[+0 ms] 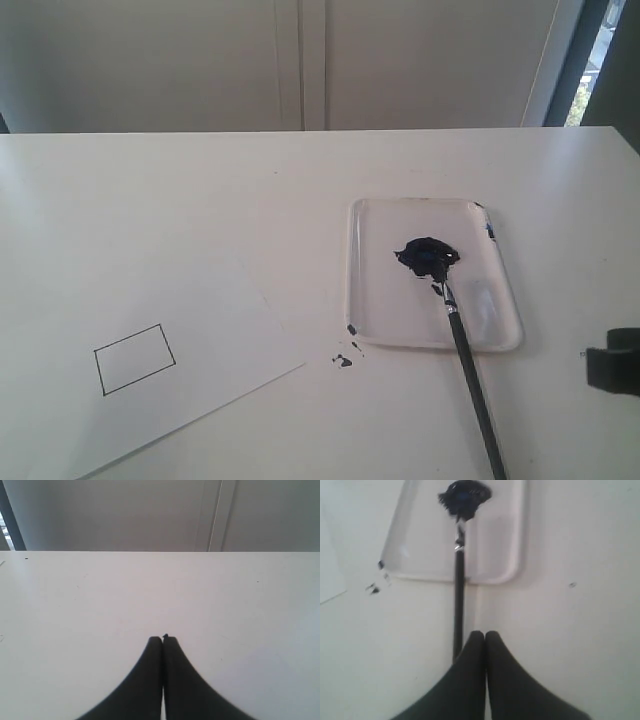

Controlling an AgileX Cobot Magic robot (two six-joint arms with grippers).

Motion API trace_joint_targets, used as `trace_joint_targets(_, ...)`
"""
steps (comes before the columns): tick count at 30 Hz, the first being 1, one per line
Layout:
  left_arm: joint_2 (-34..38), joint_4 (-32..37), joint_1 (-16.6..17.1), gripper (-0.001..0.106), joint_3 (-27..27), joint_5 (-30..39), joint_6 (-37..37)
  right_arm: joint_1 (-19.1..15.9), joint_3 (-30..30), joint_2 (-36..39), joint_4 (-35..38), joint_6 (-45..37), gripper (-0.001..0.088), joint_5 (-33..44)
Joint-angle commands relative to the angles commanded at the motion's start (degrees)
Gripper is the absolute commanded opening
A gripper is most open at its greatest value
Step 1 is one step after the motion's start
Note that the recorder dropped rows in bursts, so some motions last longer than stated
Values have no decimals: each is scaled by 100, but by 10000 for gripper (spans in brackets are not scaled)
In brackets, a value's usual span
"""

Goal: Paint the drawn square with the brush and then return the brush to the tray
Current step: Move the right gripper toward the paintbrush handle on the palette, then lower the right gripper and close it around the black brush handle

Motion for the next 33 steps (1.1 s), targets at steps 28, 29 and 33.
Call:
trace_joint_targets(28,0,0,0,0,0,0,0,698,-240,2942,954,-646,463,-916)
trace_joint_targets(29,0,0,0,0,0,0,0,726,-240,2973,895,-519,463,-971)
trace_joint_targets(33,0,0,0,0,0,0,0,896,-240,3167,374,239,463,-1241)
